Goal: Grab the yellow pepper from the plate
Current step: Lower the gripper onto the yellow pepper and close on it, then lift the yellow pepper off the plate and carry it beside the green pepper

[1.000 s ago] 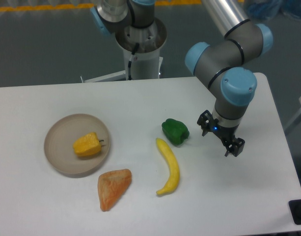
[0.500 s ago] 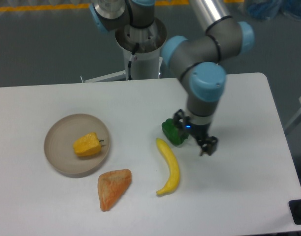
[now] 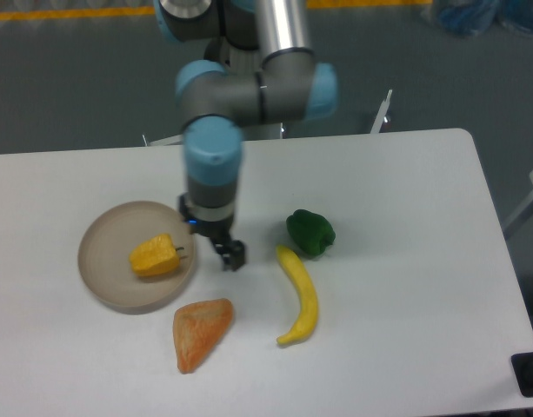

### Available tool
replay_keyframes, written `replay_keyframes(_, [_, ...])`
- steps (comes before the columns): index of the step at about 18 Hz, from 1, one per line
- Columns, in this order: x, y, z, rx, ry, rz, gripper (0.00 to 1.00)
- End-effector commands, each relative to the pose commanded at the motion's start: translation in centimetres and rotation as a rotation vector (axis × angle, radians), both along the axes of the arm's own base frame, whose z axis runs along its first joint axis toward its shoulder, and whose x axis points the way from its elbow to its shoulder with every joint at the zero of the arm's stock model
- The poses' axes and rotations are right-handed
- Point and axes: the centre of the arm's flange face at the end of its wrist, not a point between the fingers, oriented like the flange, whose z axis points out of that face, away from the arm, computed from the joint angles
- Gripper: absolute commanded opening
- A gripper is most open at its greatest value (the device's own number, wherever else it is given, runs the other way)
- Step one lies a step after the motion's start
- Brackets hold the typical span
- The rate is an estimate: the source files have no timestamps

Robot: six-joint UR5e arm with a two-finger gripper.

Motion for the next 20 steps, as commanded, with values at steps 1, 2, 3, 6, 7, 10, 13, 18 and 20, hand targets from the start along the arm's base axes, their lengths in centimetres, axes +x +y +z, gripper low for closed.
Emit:
replay_keyframes(1, [0.6, 0.0, -1.0, -0.017, -0.002, -0.009, 1.0])
replay_keyframes(2, [1.1, 0.0, -1.2, -0.019, -0.002, -0.017, 1.0])
replay_keyframes(3, [1.7, 0.1, -2.0, -0.031, 0.0, -0.028, 1.0])
replay_keyframes(6, [2.7, 0.4, -3.4, -0.038, 0.001, -0.042, 1.0])
replay_keyframes(7, [3.0, 0.6, -3.7, -0.031, 0.004, -0.047, 1.0])
replay_keyframes(10, [3.2, 1.0, -4.5, -0.015, 0.008, -0.05, 1.0])
replay_keyframes(13, [3.2, 0.8, -5.2, -0.018, 0.009, -0.05, 1.0])
replay_keyframes(18, [3.3, 1.0, -5.1, -0.014, 0.01, -0.054, 0.44])
replay_keyframes(20, [2.9, 1.4, -3.8, 0.018, 0.042, -0.053, 0.19])
